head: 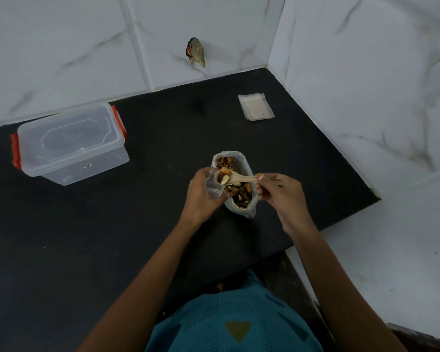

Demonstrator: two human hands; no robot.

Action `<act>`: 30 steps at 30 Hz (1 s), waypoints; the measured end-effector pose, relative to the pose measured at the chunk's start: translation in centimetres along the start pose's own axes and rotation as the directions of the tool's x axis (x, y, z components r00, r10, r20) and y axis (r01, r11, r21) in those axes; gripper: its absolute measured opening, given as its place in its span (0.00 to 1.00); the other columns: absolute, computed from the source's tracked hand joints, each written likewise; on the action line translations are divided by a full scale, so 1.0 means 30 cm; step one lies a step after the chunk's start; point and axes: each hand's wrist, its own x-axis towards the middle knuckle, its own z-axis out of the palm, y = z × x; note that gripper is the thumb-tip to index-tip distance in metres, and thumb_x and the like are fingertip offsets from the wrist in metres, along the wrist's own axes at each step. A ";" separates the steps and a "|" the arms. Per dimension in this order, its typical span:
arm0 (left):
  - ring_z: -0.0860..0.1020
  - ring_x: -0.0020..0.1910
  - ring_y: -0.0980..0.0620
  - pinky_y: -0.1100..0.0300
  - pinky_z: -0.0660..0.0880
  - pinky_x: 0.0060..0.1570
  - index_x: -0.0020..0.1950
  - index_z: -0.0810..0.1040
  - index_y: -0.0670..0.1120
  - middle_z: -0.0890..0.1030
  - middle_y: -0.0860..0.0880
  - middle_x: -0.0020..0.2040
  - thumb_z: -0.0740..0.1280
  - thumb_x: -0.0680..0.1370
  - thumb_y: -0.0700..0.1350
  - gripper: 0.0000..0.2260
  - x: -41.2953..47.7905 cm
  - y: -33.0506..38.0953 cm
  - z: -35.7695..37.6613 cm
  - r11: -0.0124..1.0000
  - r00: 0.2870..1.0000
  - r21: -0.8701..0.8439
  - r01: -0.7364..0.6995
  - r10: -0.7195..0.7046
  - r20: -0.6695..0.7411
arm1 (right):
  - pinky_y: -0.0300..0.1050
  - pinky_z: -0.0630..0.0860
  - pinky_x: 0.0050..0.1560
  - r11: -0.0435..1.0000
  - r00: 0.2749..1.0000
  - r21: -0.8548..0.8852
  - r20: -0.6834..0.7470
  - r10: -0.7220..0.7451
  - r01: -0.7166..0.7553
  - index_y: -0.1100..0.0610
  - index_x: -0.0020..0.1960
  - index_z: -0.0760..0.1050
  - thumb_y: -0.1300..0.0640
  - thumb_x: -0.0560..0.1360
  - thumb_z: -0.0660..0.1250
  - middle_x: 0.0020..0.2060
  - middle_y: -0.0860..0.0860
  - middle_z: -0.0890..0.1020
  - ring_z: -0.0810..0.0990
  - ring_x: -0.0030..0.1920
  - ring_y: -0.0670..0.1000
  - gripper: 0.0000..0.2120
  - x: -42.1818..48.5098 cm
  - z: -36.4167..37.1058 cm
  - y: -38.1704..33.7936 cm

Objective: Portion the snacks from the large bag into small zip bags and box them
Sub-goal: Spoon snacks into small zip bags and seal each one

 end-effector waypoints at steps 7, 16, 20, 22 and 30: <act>0.73 0.60 0.50 0.47 0.73 0.59 0.64 0.69 0.44 0.75 0.49 0.59 0.76 0.67 0.45 0.28 -0.007 0.009 0.006 0.998 0.997 0.017 -0.060 0.061 -0.052 | 0.28 0.75 0.35 0.858 0.932 -0.369 0.091 -0.350 0.358 0.59 0.50 0.78 0.62 0.75 0.65 0.34 0.44 0.78 0.78 0.31 0.35 0.05 -0.045 0.079 0.020; 0.73 0.55 0.65 0.46 0.50 0.74 0.62 0.69 0.46 0.75 0.59 0.53 0.73 0.70 0.48 0.24 -0.043 0.051 -0.016 0.989 0.990 0.114 -0.089 0.101 -0.098 | 0.27 0.73 0.44 0.531 0.735 -0.531 0.313 -0.602 0.661 0.64 0.51 0.79 0.65 0.73 0.67 0.44 0.54 0.82 0.78 0.44 0.44 0.07 -0.073 0.111 0.032; 0.73 0.55 0.59 0.43 0.51 0.72 0.60 0.71 0.44 0.76 0.54 0.55 0.73 0.70 0.47 0.21 -0.050 0.060 -0.027 0.993 0.989 0.060 -0.098 0.104 -0.109 | 0.37 0.75 0.45 0.482 0.694 -0.539 0.307 -0.651 0.691 0.65 0.50 0.79 0.65 0.73 0.67 0.44 0.56 0.82 0.80 0.44 0.49 0.06 -0.067 0.102 0.032; 0.73 0.53 0.61 0.41 0.56 0.70 0.60 0.70 0.45 0.75 0.56 0.54 0.73 0.70 0.47 0.21 -0.055 0.065 -0.026 0.995 0.991 0.026 -0.096 0.098 -0.092 | 0.38 0.74 0.45 0.418 0.649 -0.550 0.332 -0.685 0.723 0.65 0.49 0.79 0.64 0.72 0.66 0.43 0.57 0.82 0.81 0.44 0.51 0.07 -0.072 0.104 0.033; 0.72 0.60 0.49 0.45 0.73 0.58 0.59 0.67 0.55 0.74 0.53 0.59 0.72 0.66 0.56 0.25 -0.054 0.050 -0.027 0.997 0.997 -0.079 -0.026 0.020 -0.080 | 0.37 0.74 0.47 0.341 0.562 -0.511 0.373 -0.739 0.789 0.64 0.47 0.78 0.59 0.73 0.61 0.41 0.57 0.81 0.80 0.42 0.51 0.11 -0.068 0.078 0.053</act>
